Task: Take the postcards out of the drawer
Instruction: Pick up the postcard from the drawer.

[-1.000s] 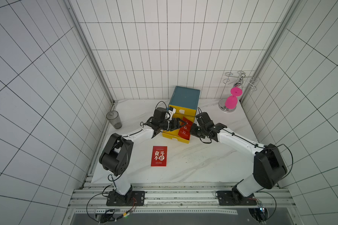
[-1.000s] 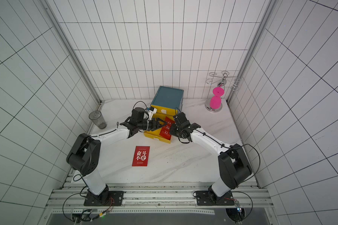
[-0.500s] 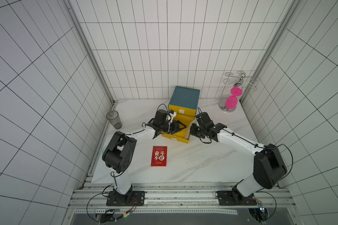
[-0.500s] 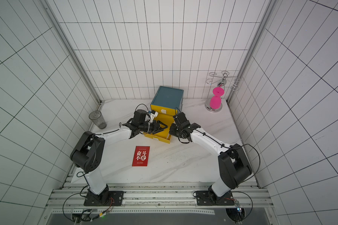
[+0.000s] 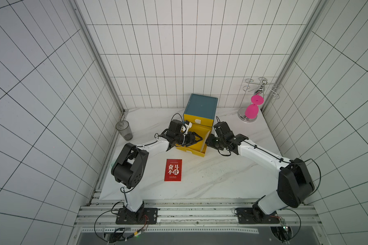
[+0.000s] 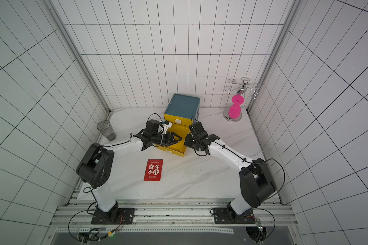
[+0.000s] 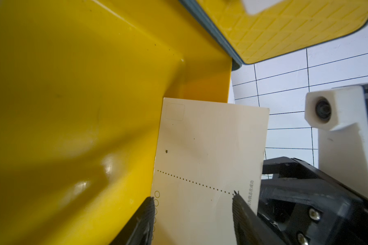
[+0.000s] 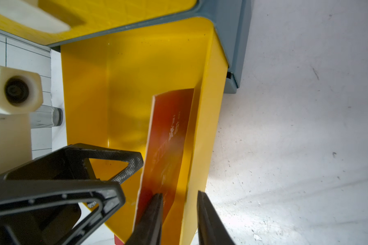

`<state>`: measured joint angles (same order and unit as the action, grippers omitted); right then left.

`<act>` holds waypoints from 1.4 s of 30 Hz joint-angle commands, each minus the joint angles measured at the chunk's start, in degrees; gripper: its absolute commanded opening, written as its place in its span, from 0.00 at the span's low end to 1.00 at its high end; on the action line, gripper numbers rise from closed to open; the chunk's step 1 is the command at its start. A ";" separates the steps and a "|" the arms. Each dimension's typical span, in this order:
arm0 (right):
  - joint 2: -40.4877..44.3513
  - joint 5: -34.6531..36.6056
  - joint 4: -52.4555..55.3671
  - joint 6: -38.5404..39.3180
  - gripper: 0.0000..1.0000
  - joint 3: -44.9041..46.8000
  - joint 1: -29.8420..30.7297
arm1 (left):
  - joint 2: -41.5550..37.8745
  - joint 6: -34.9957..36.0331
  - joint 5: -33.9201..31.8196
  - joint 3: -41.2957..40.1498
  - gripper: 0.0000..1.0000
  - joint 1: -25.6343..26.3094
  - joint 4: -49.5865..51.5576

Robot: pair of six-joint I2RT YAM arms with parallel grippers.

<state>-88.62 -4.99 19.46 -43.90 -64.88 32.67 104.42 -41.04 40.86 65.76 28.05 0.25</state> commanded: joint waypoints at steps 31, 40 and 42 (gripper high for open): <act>-3.88 -4.10 1.44 3.03 0.37 -7.78 0.10 | -4.63 3.94 -2.08 3.87 0.65 -1.34 6.44; -5.51 -4.94 1.45 2.85 0.37 -9.24 0.28 | -4.79 4.30 -2.02 3.95 0.65 -1.36 6.93; -5.29 -4.94 1.42 2.77 0.37 -9.23 0.27 | -4.52 4.39 -2.02 4.08 0.64 -1.34 7.10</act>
<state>-93.62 -9.61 20.29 -41.52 -71.11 32.67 100.99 -37.91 39.42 68.25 26.89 7.11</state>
